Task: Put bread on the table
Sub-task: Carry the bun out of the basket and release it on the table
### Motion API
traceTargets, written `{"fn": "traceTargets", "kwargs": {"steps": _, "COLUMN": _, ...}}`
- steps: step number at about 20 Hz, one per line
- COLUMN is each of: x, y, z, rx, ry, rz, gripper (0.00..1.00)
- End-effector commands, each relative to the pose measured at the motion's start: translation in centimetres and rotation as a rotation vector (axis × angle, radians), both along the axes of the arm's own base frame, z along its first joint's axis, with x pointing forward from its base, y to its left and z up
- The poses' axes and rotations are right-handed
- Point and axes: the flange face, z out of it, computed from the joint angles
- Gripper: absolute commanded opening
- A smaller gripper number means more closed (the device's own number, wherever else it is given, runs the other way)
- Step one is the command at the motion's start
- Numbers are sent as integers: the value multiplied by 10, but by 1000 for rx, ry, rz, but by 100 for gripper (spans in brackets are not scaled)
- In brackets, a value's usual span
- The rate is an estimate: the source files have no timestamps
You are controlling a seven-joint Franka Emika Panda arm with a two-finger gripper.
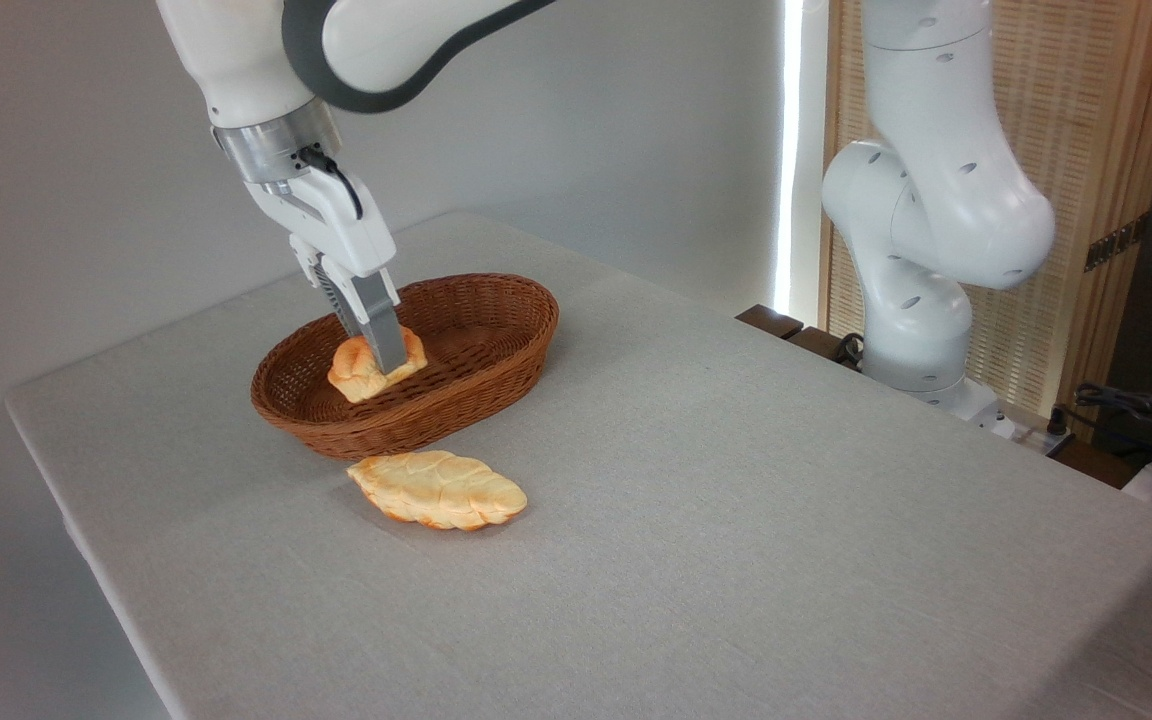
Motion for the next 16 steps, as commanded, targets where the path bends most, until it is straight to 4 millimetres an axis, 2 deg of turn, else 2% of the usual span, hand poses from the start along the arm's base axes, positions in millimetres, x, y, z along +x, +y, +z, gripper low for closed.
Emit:
{"fn": "traceTargets", "kwargs": {"steps": 1, "x": -17, "y": 76, "z": 38, "rx": 8, "ry": -18, "rz": -46, "gripper": 39}}
{"fn": "traceTargets", "kwargs": {"steps": 3, "x": -27, "y": 112, "z": 50, "rx": -1, "ry": -33, "rz": -90, "gripper": 40}}
{"fn": "traceTargets", "kwargs": {"steps": 4, "x": -28, "y": 120, "z": 45, "rx": -4, "ry": -18, "rz": -112, "gripper": 41}}
{"fn": "traceTargets", "kwargs": {"steps": 10, "x": -45, "y": 135, "z": -4, "rx": 69, "ry": 122, "rz": -175, "gripper": 42}}
{"fn": "traceTargets", "kwargs": {"steps": 11, "x": -46, "y": 140, "z": -10, "rx": 85, "ry": 135, "rz": -183, "gripper": 49}}
{"fn": "traceTargets", "kwargs": {"steps": 12, "x": -46, "y": 147, "z": -15, "rx": 111, "ry": 141, "rz": -184, "gripper": 61}}
{"fn": "traceTargets", "kwargs": {"steps": 14, "x": -47, "y": 160, "z": -23, "rx": 148, "ry": 161, "rz": -200, "gripper": 64}}
{"fn": "traceTargets", "kwargs": {"steps": 16, "x": -52, "y": 163, "z": -38, "rx": 149, "ry": 195, "rz": -211, "gripper": 80}}
